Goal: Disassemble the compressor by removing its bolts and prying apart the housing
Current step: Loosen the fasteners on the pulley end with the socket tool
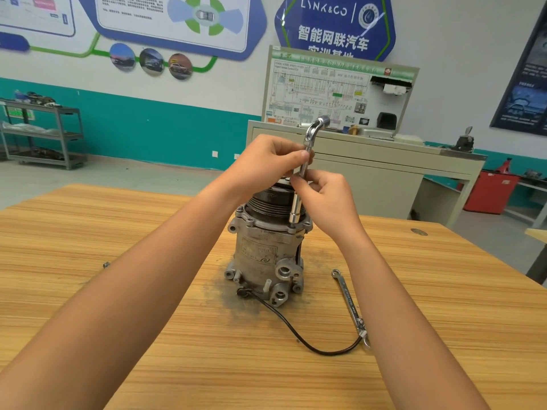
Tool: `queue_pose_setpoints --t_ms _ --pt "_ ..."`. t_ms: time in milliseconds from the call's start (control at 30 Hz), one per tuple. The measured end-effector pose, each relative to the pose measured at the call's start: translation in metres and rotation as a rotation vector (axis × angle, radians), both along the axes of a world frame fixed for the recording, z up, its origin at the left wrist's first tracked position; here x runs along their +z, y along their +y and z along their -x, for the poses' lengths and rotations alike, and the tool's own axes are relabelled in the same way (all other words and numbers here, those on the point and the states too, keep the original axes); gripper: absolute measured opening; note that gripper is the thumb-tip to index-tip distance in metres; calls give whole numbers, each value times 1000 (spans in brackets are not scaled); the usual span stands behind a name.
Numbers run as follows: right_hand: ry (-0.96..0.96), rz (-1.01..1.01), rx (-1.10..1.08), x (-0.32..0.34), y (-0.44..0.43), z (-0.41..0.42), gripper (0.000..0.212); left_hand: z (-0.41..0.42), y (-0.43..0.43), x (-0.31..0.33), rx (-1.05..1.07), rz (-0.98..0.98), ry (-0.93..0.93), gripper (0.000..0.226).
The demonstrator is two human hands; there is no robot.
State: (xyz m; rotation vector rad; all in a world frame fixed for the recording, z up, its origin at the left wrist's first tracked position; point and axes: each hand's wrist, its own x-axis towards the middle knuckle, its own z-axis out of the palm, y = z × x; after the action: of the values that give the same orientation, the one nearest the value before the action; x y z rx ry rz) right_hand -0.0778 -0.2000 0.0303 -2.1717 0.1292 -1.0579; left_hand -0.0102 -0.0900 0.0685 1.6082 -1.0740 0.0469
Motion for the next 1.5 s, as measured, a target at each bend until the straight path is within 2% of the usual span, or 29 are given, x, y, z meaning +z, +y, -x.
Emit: queue_pose_setpoints --t_ms 133,233,367,433,500,567,667,767,867,1000,1133,1233,1333,1400,1500 --pt "1 10 -32 -2 1 1 25 3 -1 4 51 -8 -11 7" --pt "-72 19 -91 -4 4 1 14 2 -5 1 83 46 12 15" --pt "-58 12 -27 -2 6 1 25 3 0 3 -30 8 15 4" --pt "-24 -23 23 1 5 2 27 3 4 6 -104 -16 33 15" --pt "9 -18 21 2 4 3 27 3 4 7 -74 -12 16 14" --pt "17 3 -31 2 4 3 24 3 2 8 -1 3 2 4" --pt "-13 62 -171 0 5 5 20 4 -4 10 54 30 -8 14" --pt "-49 152 -212 -1 7 5 26 6 -8 12 43 -5 36 15" --pt "-12 131 -137 3 7 5 26 8 -4 15 -55 -65 92 4" --pt "36 95 -89 6 5 5 28 3 6 17 -167 -97 155 17" --pt "-41 97 -152 4 9 5 25 3 3 15 -31 -40 90 6" --pt "-75 133 -168 11 10 5 14 2 -3 12 67 6 47 14" --pt "-16 78 -68 17 11 9 7 2 0 11 -5 -17 71 4" --pt "24 59 -27 17 9 12 9 3 3 12 -96 -26 97 9" --pt "29 46 -17 18 8 14 11 2 4 12 -102 3 112 11"
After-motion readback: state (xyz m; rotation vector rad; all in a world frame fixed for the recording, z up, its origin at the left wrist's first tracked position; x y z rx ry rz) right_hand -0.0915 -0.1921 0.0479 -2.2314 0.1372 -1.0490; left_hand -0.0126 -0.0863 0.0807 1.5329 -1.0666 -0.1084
